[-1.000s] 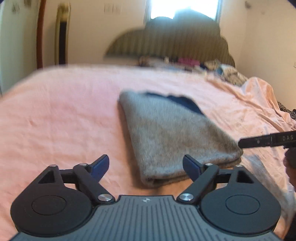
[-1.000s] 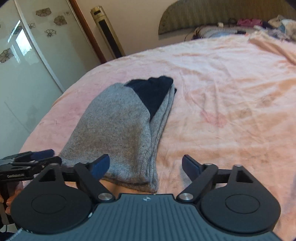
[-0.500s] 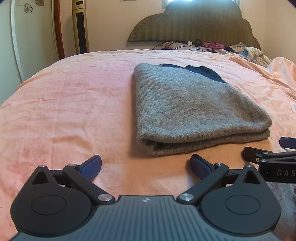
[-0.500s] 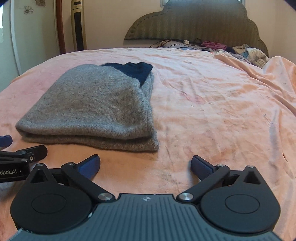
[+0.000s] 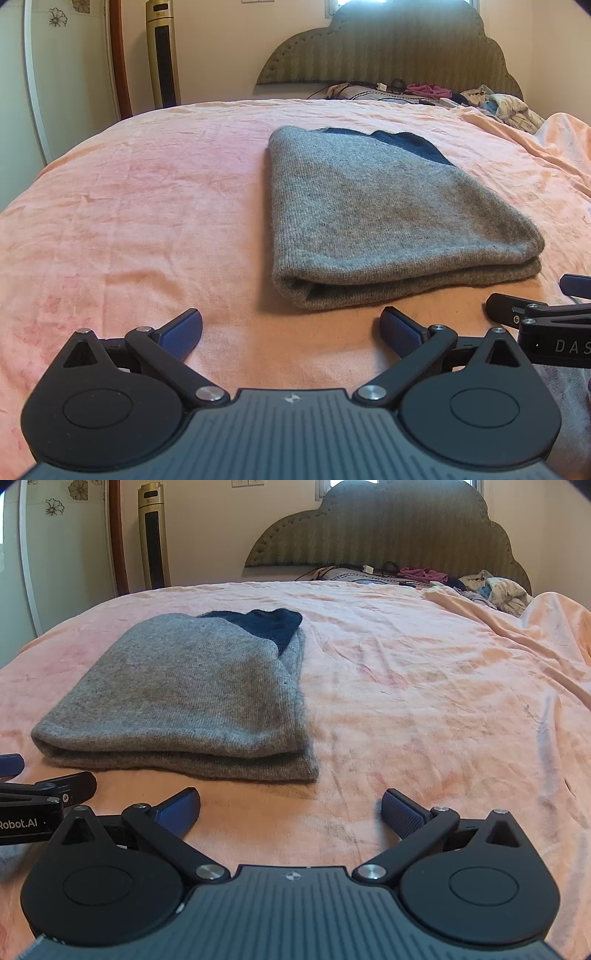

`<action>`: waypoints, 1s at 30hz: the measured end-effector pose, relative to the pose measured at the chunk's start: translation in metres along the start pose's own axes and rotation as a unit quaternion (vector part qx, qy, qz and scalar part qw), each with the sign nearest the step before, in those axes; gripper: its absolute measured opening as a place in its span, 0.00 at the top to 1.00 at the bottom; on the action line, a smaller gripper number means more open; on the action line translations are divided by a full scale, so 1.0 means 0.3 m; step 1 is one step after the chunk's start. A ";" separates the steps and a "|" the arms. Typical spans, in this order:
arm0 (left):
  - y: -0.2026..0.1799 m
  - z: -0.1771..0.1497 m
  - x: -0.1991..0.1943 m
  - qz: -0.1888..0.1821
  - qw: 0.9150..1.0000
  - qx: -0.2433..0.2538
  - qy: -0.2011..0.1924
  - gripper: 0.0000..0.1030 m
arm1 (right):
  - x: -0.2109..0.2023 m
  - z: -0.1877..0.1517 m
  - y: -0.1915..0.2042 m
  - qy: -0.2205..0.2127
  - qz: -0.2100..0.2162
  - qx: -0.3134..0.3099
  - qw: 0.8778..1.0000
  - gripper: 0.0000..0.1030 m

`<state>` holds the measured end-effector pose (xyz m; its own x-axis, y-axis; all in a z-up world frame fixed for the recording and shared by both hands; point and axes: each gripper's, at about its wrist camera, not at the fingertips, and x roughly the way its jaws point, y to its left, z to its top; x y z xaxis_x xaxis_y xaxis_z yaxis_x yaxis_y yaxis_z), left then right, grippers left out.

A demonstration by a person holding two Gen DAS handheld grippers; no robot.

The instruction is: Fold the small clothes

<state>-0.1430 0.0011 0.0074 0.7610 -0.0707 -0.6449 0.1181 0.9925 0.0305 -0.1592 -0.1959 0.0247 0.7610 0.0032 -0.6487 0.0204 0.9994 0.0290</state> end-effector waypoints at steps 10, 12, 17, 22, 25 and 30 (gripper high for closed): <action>-0.004 -0.004 -0.005 0.004 1.000 -0.002 -0.002 0.00 | -0.001 -0.003 0.002 -0.001 0.000 0.002 1.000 0.00; -0.003 -0.005 -0.006 0.004 1.000 -0.002 -0.002 0.00 | -0.001 -0.002 0.001 -0.002 0.001 0.003 1.000 0.00; -0.004 -0.007 -0.008 0.004 1.000 -0.002 -0.002 0.00 | 0.000 -0.002 0.002 -0.002 0.001 0.003 1.000 0.00; -0.006 -0.008 -0.008 0.005 1.000 -0.002 -0.002 0.00 | 0.000 -0.003 0.004 -0.002 0.000 0.003 1.000 0.00; -0.006 -0.008 -0.008 0.005 1.000 -0.002 -0.002 0.00 | -0.001 -0.003 0.002 -0.002 0.001 0.004 1.000 0.00; -0.006 -0.007 -0.008 0.005 1.000 -0.002 -0.002 0.00 | -0.003 -0.004 0.005 -0.003 0.001 0.004 1.000 0.00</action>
<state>-0.1464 -0.0001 0.0072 0.7646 -0.0622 -0.6416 0.1087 0.9935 0.0333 -0.1606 -0.1943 0.0244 0.7646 0.0058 -0.6445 0.0238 0.9990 0.0372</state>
